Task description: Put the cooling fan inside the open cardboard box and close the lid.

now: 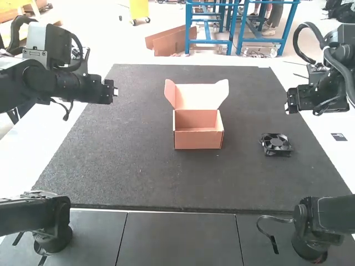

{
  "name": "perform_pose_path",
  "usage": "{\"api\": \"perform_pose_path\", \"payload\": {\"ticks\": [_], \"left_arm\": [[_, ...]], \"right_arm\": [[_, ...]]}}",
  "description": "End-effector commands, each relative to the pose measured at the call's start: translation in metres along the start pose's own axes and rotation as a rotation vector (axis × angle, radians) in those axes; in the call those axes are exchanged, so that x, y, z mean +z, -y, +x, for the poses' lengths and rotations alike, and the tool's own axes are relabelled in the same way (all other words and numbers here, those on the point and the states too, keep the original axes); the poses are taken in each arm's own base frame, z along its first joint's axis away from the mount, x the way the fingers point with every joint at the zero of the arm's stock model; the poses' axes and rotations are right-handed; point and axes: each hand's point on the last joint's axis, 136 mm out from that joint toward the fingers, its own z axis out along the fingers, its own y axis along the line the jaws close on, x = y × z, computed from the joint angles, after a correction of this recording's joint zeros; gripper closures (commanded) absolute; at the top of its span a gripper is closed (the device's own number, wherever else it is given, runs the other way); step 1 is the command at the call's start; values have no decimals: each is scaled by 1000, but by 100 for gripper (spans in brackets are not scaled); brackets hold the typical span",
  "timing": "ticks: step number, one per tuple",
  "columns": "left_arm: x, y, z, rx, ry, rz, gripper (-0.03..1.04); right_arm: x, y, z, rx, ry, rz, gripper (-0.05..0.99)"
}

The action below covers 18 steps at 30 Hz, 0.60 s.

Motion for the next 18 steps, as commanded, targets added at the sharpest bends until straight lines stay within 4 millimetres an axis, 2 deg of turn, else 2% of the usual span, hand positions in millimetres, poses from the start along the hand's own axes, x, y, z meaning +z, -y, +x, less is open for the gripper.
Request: {"api": "perform_pose_path", "payload": {"ticks": [1,6,13,18], "left_arm": [[-8,2,-16,19,41,5,4],[-5,4,-14,22,32,17,4],[0,5,-16,28,25,21,4],[3,7,-15,29,17,30,4]], "right_arm": [[7,4,-3,-39,-29,-4,5],[27,5,8,-36,-108,-11,5],[54,22,27,35,-214,-4,5],[71,18,35,80,-270,-58,5]]}}
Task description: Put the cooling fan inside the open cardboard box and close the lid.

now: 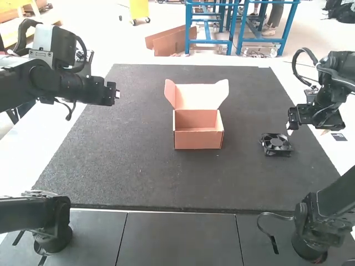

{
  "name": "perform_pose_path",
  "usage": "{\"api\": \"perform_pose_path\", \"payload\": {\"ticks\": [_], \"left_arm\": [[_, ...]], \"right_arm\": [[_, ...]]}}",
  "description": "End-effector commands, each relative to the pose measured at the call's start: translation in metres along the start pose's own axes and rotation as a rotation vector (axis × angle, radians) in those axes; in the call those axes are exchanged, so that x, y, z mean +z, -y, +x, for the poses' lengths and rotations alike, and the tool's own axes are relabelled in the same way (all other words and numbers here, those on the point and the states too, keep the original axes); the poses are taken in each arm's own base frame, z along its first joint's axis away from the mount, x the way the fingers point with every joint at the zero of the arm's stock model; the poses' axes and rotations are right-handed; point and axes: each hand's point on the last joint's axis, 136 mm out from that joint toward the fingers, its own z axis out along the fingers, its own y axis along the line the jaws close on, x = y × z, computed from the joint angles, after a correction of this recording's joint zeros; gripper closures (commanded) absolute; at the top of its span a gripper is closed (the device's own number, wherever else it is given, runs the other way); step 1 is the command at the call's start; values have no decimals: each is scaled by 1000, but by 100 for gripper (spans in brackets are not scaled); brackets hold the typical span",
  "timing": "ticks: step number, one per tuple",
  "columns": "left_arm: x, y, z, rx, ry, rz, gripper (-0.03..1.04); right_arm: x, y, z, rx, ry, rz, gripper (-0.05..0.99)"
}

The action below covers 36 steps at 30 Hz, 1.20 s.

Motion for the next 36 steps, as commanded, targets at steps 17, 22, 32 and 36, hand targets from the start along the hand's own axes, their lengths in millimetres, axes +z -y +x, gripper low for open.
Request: {"api": "perform_pose_path", "payload": {"ticks": [17,22,32,36], "left_arm": [[-5,7,-20,12,42,36,4],[-3,7,-20,11,37,33,4],[0,6,-20,9,33,32,4],[0,6,-20,9,33,32,4]], "right_arm": [[56,21,-30,111,-79,-56,5],[67,24,-33,130,-119,-81,5],[90,24,-44,130,-153,-104,5],[97,25,-48,142,-162,-103,5]]}}
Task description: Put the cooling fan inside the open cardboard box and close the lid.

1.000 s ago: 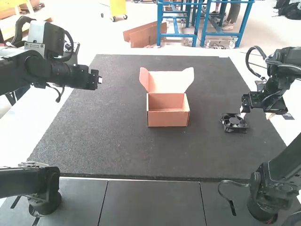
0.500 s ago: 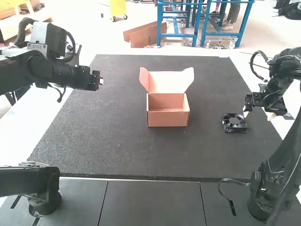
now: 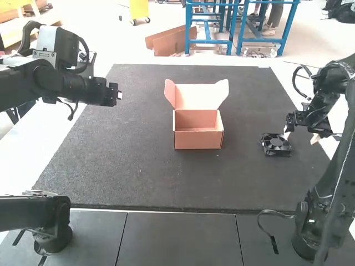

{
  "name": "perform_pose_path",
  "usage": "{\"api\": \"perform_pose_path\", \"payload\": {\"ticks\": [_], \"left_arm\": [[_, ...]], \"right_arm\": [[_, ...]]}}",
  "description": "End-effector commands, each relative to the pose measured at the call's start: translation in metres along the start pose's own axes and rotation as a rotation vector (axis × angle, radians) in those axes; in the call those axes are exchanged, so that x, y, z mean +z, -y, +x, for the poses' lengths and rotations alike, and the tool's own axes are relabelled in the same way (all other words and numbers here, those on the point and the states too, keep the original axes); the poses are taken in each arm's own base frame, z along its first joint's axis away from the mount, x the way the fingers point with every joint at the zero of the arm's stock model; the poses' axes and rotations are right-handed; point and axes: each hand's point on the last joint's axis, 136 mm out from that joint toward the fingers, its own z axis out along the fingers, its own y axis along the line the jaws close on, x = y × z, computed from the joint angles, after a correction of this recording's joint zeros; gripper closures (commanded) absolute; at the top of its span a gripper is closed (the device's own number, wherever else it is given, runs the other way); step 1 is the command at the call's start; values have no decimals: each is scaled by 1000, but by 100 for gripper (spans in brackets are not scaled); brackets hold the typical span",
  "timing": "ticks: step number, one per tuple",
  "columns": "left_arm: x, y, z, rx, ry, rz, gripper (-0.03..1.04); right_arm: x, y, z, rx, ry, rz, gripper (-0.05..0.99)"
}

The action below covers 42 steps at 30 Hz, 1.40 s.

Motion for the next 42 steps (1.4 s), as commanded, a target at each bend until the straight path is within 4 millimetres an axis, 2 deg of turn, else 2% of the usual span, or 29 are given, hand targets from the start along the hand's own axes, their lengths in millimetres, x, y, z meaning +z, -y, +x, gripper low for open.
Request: {"api": "perform_pose_path", "payload": {"ticks": [1,14,31,33,35,42], "left_arm": [[-7,2,-22,9,48,11,4],[-9,2,-25,9,53,10,4],[-10,2,-26,8,51,10,4],[-10,2,-25,9,48,10,4],[-10,2,-25,9,48,10,4],[-13,2,-29,9,54,10,4]], "right_arm": [[-2,4,-10,30,18,-7,5],[11,13,-8,31,-21,45,5],[32,18,6,25,-98,83,7],[33,19,7,27,-106,88,15],[33,20,8,48,-105,88,30],[40,7,17,64,-126,27,91]]}}
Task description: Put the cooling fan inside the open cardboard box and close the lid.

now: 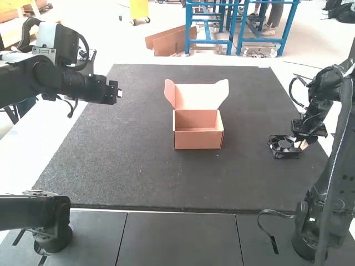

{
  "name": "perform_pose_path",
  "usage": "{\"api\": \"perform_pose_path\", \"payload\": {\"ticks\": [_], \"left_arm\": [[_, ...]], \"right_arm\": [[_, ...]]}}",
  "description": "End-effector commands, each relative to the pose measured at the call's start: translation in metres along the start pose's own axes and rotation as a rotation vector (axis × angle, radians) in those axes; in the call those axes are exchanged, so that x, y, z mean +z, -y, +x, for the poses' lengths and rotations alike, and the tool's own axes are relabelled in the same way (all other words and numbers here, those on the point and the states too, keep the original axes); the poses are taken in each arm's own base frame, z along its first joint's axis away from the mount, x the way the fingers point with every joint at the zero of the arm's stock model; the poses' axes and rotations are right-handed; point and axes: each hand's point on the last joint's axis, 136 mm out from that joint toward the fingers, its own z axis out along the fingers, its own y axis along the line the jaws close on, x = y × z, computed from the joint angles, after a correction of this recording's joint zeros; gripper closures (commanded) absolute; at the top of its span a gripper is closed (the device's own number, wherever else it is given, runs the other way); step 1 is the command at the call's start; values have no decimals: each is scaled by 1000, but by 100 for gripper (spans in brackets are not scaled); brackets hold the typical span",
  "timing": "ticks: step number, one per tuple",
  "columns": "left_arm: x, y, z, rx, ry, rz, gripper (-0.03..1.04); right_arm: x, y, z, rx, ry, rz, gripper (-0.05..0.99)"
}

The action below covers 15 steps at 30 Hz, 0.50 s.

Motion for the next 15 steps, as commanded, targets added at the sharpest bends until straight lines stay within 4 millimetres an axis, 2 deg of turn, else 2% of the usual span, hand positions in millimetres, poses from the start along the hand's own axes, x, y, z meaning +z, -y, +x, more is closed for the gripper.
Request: {"api": "perform_pose_path", "payload": {"ticks": [1,6,8,12,15], "left_arm": [[-12,2,-25,9,58,11,4],[-13,2,-21,10,44,10,4],[-13,2,-21,9,44,11,4],[-11,3,-18,10,36,12,4],[-9,3,-15,12,29,12,4]], "right_arm": [[9,-5,8,20,-29,-33,95],[6,-10,4,37,-9,-56,95],[-4,-14,-4,39,27,-78,95],[-57,-25,-22,76,164,-155,95],[-92,-31,-19,70,221,-185,95]]}}
